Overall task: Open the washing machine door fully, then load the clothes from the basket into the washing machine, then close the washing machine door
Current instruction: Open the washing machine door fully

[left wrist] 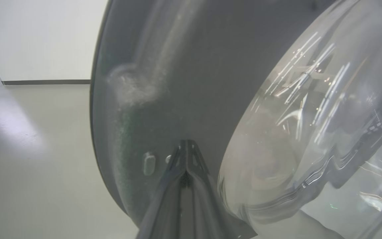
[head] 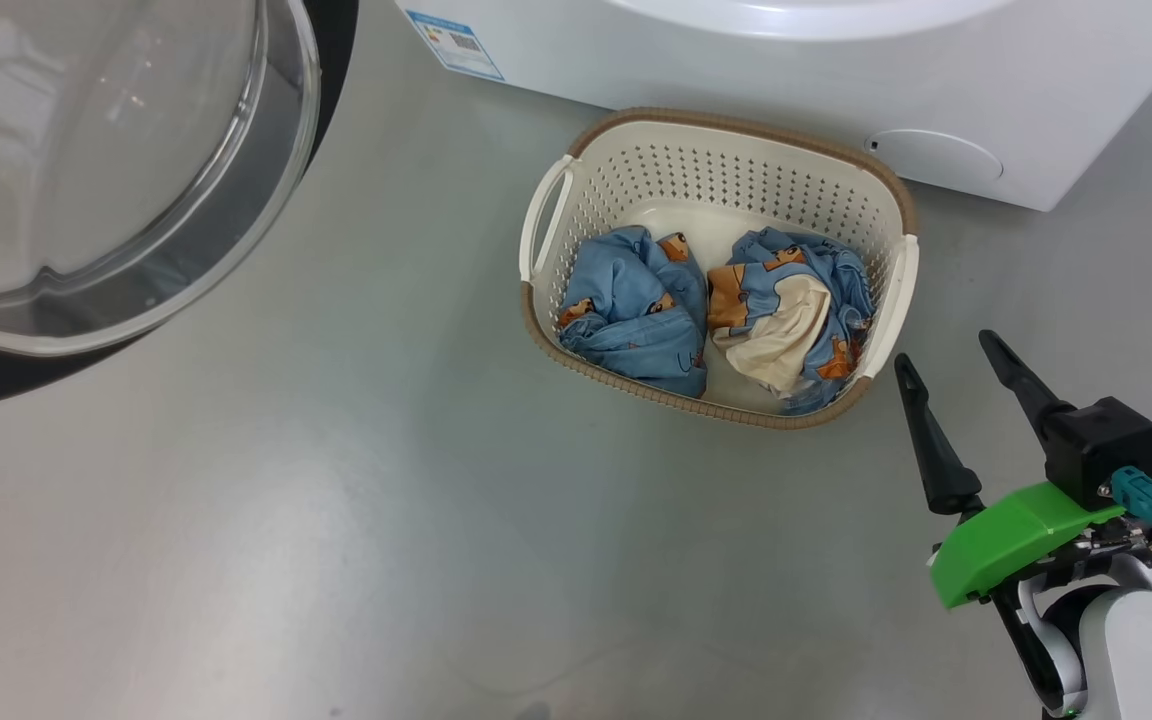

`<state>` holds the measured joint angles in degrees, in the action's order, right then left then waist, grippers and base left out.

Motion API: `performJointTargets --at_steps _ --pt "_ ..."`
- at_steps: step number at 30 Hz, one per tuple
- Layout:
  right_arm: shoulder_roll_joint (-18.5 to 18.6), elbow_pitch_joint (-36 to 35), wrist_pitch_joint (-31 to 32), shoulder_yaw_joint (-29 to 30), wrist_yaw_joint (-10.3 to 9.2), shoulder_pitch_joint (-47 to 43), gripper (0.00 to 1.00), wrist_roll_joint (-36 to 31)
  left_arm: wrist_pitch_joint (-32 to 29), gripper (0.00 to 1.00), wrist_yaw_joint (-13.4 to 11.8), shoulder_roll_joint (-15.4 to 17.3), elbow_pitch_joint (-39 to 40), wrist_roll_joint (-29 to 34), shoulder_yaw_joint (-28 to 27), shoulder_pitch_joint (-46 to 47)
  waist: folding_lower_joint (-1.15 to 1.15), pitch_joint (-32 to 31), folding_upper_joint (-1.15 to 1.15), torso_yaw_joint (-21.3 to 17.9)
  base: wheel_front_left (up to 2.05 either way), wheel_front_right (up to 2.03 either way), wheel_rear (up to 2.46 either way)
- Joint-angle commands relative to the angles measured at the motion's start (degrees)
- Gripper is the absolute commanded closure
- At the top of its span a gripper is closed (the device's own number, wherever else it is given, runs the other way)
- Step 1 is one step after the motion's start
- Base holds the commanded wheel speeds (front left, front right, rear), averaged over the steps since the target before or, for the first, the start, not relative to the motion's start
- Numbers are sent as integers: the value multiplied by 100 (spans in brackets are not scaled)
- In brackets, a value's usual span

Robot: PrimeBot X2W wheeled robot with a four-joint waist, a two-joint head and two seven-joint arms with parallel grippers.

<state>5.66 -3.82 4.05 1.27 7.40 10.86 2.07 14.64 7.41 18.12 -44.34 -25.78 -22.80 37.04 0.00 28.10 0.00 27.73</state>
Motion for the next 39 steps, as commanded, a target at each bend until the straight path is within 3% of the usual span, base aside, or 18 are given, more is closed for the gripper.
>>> performJointTargets --at_steps 1,14,24,39 --pt "-56 -177 25 -136 9 3 0 -68 36 100 6 516 120 -45 -169 116 0 8 0 2 0 0 0" --pt "-137 97 -180 -123 9 11 0 41 36 100 7 476 377 -37 226 -75 0 -341 0 17 0 0 0" --pt "-230 537 -555 -81 9 6 0 208 36 100 7 285 1008 163 1041 -562 0 -909 0 -110 0 0 0" --pt "-277 1137 -1222 18 9 -221 0 790 36 100 7 73 2150 275 2212 -1759 0 -1944 0 -940 0 0 0"
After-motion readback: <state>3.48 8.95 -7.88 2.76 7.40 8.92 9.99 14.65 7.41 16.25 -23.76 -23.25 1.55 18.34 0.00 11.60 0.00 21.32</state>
